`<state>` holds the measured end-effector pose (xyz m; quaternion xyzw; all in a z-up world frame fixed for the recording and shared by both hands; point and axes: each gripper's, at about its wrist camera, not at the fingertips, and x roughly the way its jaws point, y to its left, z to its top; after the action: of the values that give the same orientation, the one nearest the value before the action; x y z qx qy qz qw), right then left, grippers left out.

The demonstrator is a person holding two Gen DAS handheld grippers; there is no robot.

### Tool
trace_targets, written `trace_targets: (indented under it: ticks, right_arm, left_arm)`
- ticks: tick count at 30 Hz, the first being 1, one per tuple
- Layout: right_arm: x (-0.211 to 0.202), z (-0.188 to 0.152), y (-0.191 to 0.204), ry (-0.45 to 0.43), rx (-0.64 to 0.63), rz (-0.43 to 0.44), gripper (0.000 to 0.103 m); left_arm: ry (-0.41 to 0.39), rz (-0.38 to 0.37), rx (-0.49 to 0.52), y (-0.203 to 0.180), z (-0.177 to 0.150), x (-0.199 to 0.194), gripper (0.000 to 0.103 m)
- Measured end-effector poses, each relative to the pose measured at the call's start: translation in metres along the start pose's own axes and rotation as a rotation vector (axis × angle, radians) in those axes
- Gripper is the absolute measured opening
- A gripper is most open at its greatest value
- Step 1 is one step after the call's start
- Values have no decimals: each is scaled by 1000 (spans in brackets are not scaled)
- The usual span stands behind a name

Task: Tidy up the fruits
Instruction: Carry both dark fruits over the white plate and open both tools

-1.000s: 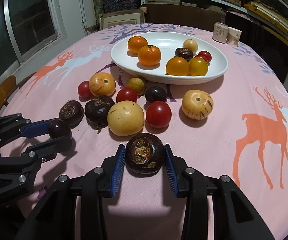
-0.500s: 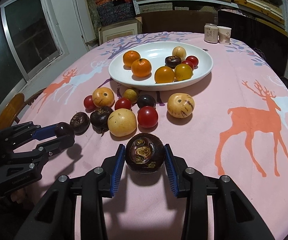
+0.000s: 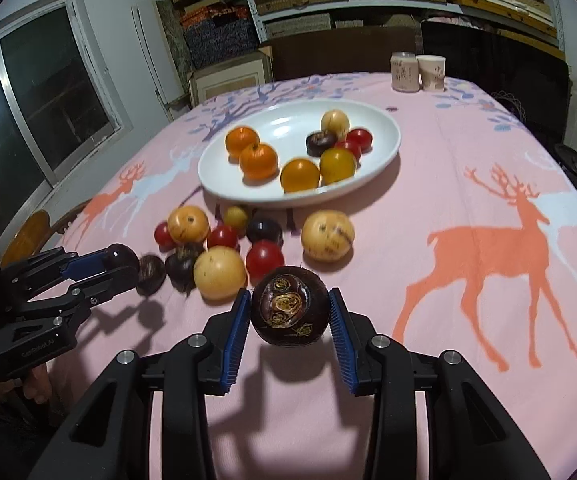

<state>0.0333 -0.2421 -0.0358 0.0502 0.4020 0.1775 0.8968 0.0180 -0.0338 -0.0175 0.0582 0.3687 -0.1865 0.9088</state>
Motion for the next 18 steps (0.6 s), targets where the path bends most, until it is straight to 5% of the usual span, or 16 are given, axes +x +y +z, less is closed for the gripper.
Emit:
trace_targets:
  ticks: [10, 18]
  right_arm:
    - [-12, 101, -4, -119, -10, 15, 40]
    - [52, 166, -15, -73, 30, 29, 40]
  left_arm:
    - [-51, 9, 38, 12, 97, 26, 32]
    - [2, 15, 18, 28, 154, 101, 32]
